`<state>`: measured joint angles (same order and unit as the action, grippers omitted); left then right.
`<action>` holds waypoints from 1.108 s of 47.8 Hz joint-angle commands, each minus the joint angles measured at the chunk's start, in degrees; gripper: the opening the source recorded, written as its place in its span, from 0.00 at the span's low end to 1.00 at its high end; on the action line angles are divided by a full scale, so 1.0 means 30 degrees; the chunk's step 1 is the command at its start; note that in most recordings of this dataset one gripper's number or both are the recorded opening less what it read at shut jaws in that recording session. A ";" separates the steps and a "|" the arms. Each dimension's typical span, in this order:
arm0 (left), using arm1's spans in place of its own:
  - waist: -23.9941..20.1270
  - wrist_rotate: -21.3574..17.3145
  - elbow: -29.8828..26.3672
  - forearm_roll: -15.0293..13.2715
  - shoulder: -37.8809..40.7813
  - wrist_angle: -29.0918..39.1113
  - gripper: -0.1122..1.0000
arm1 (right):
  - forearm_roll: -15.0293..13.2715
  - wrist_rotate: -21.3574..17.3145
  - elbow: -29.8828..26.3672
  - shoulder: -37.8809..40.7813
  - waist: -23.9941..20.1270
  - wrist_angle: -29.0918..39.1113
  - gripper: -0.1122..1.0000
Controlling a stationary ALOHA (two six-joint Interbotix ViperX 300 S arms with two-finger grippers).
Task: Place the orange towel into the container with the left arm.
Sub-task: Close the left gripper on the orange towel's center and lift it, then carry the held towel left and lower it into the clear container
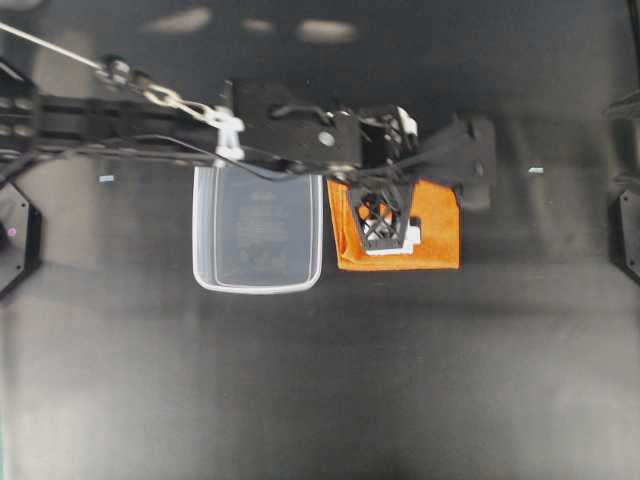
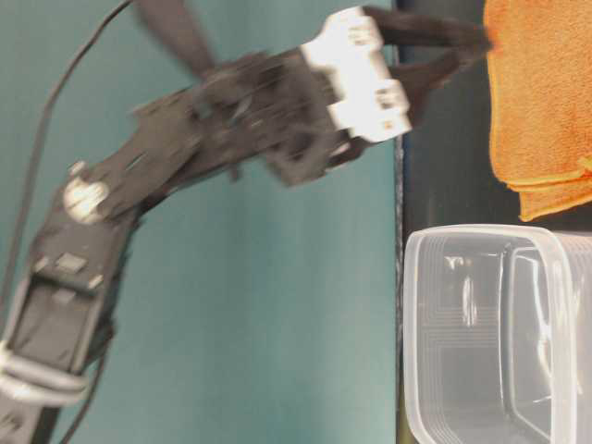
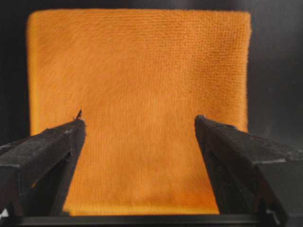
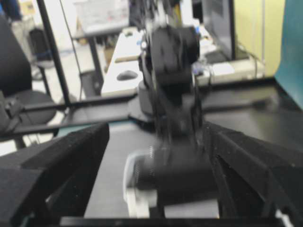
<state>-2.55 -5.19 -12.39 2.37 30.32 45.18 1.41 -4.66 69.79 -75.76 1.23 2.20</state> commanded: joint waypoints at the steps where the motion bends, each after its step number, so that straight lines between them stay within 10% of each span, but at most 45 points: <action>1: 0.0234 -0.1143 -0.1143 0.0088 0.0820 0.0469 0.91 | 0.0000 0.0059 -0.0439 -0.0352 0.0088 -0.0088 0.79; 25: 0.0322 -0.1699 -0.1699 0.0088 0.2666 0.1582 0.86 | 0.0029 -0.0088 -0.0615 -0.0879 0.0059 -0.0088 0.79; 41: 0.0850 -0.1816 -0.2842 0.0088 0.1934 0.2402 0.17 | 0.0029 -0.0059 -0.0645 -0.0967 0.0088 -0.0059 0.79; 53: 0.1172 -0.1641 -0.4482 0.0088 -0.1670 0.6152 0.15 | 0.0000 -0.0029 -0.0586 -0.1113 0.0117 -0.0088 0.79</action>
<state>0.26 -10.46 -23.38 2.46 31.90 59.68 1.41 -4.75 68.73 -79.37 1.41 2.20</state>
